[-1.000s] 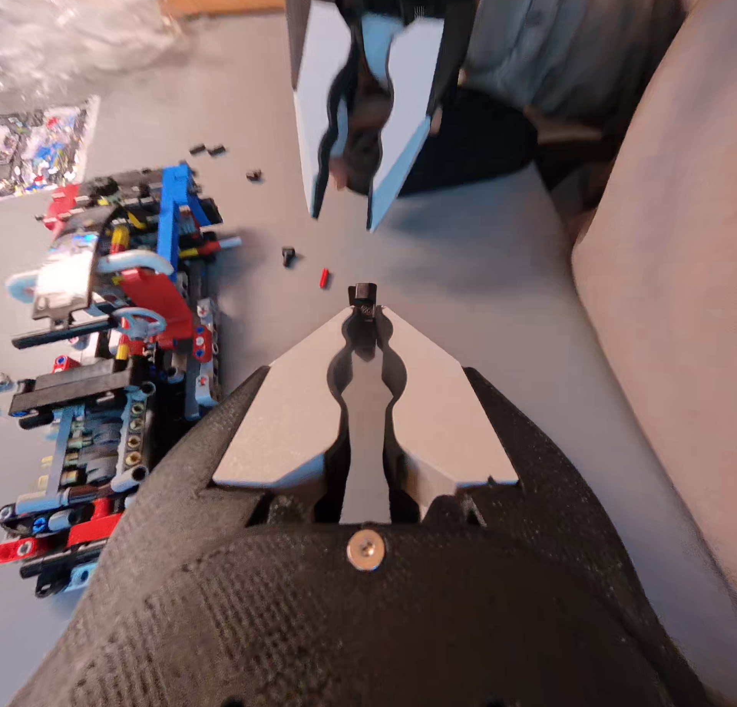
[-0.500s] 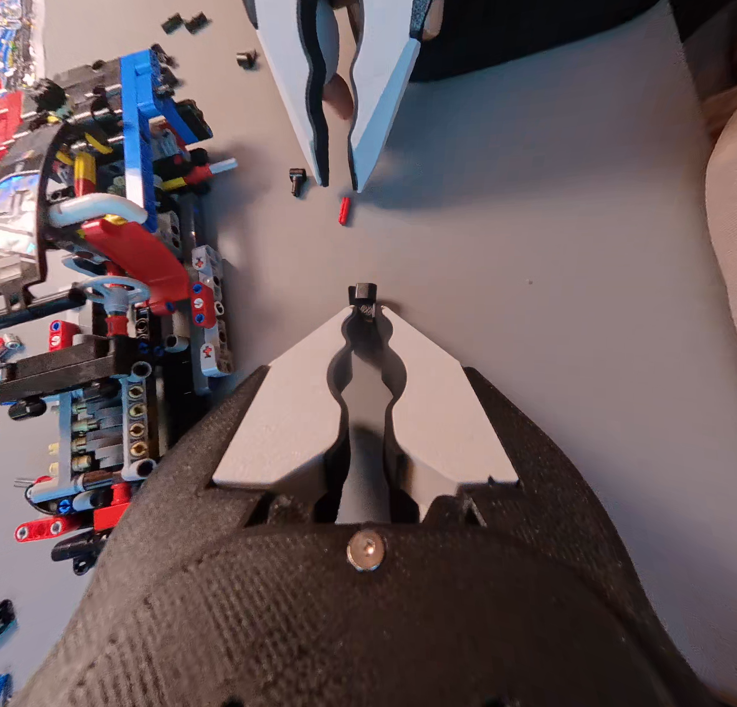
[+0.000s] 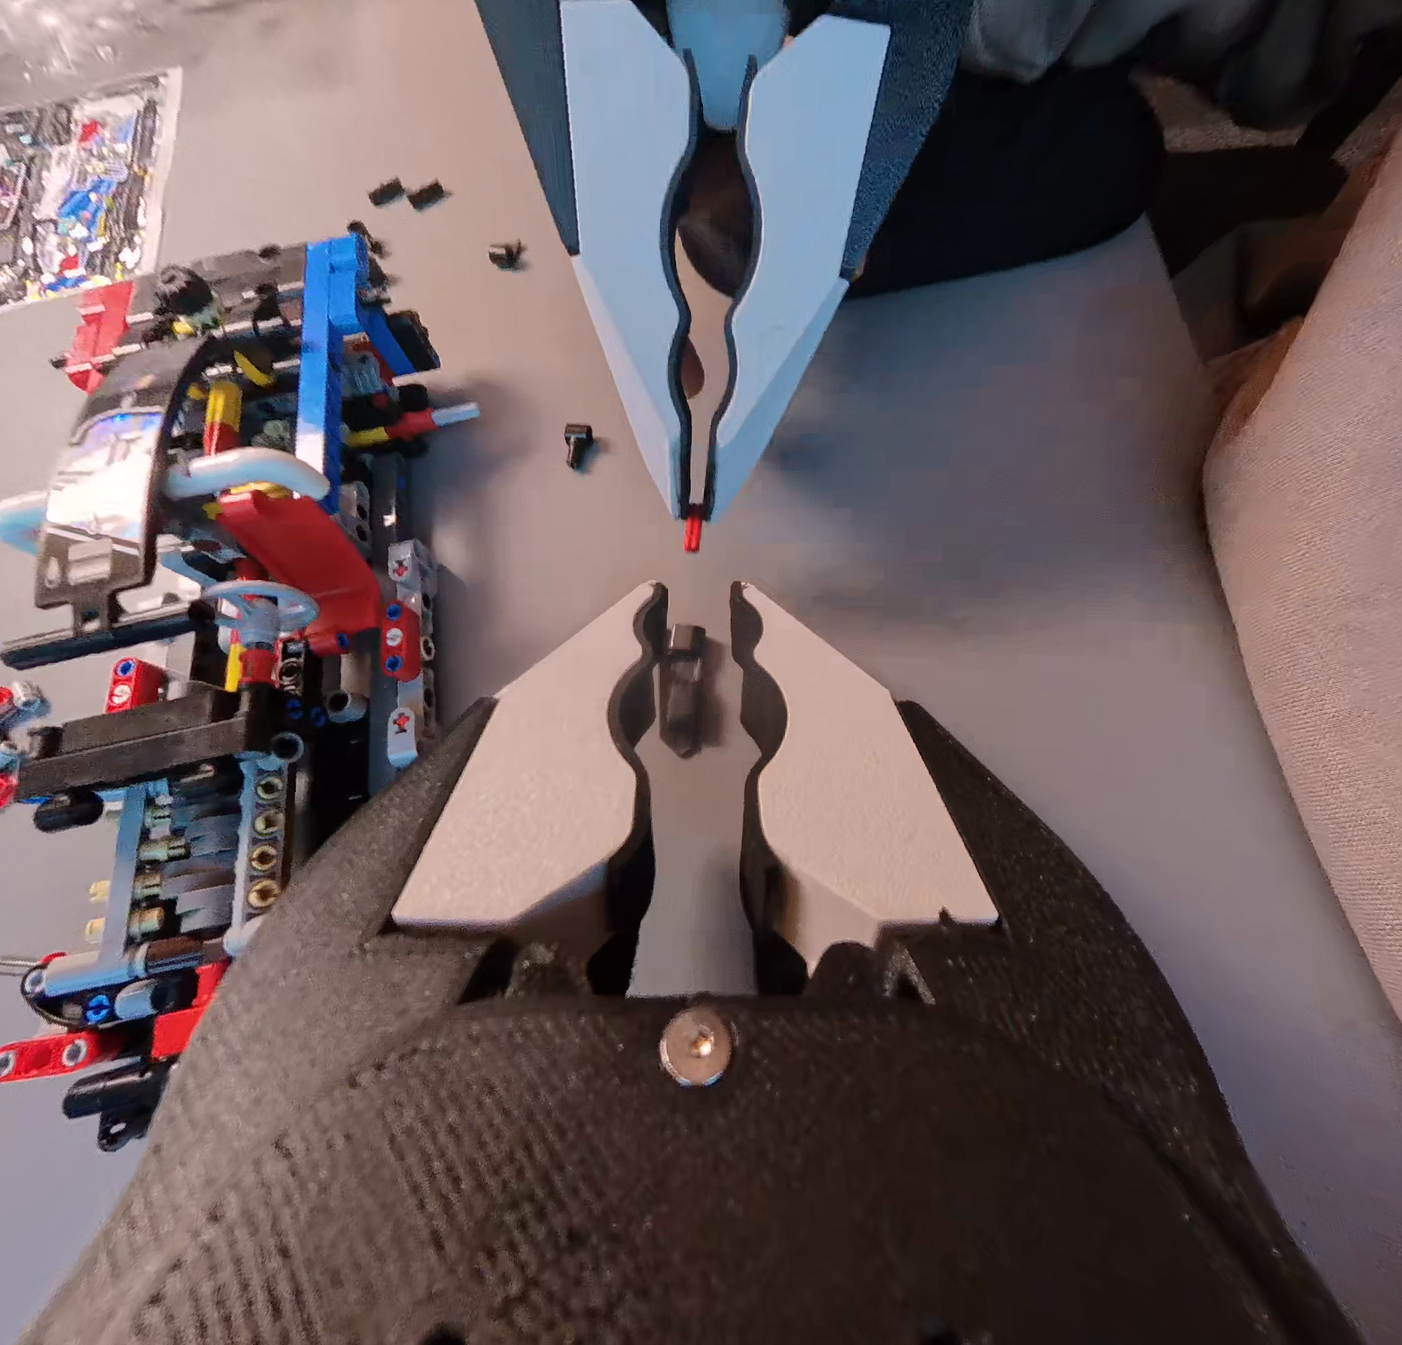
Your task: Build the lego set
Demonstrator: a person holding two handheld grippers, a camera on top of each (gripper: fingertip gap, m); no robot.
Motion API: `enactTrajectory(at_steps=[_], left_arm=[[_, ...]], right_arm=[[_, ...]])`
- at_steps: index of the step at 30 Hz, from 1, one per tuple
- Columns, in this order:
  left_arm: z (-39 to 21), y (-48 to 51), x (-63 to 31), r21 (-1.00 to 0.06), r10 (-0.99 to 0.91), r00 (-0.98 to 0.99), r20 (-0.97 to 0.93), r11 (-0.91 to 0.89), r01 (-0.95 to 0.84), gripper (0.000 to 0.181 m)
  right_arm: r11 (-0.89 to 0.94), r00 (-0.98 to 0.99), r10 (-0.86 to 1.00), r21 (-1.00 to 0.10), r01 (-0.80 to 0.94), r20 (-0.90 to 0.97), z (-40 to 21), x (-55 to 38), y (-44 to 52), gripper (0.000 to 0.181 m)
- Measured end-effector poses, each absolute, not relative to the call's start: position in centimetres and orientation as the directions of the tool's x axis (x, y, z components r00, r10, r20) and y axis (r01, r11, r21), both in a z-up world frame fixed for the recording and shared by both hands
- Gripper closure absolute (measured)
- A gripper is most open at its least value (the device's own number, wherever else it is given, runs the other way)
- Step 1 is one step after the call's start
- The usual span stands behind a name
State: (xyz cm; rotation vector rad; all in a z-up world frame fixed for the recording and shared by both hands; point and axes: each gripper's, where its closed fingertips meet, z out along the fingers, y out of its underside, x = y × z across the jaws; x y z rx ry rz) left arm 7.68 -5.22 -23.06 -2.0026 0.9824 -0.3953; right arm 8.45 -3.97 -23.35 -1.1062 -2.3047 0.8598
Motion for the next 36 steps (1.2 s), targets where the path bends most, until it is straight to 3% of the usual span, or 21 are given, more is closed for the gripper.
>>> enactTrajectory(at_steps=[1, 10, 14, 18, 36], left_arm=[[-22.7, -5.3, 8.0, -0.813, -0.767, 0.636, -0.085, -0.316, -0.489, 0.169], [-21.1, -5.9, 8.7, -0.854, -0.788, 0.609, -0.085, -0.257, -0.452, 0.180], [-17.0, -6.7, 8.8, -0.963, -0.821, 0.563, 0.095, -0.219, -0.157, 0.180], [-14.5, -7.5, 9.1, -0.980, -0.859, 0.489, 0.155, -0.198, -0.037, 0.180], [-14.5, -7.8, 9.6, -0.977, -0.868, 0.472, 0.156, -0.206, -0.057, 0.180]], right_arm=[[0.498, -0.593, 0.794, -0.701, 0.511, 0.133, -22.8, 8.3, -4.5, 0.180], [0.534, -0.623, 0.760, -0.726, 0.434, 0.187, -21.1, 8.2, -5.9, 0.180], [0.342, -0.605, 0.783, -0.911, 0.229, 0.142, -16.7, 8.2, -6.9, 0.179], [0.271, -0.596, 0.786, -0.958, 0.092, 0.165, -14.2, 8.7, -7.6, 0.177], [0.326, -0.597, 0.773, -0.942, 0.084, 0.214, -14.3, 8.7, -8.1, 0.179]])
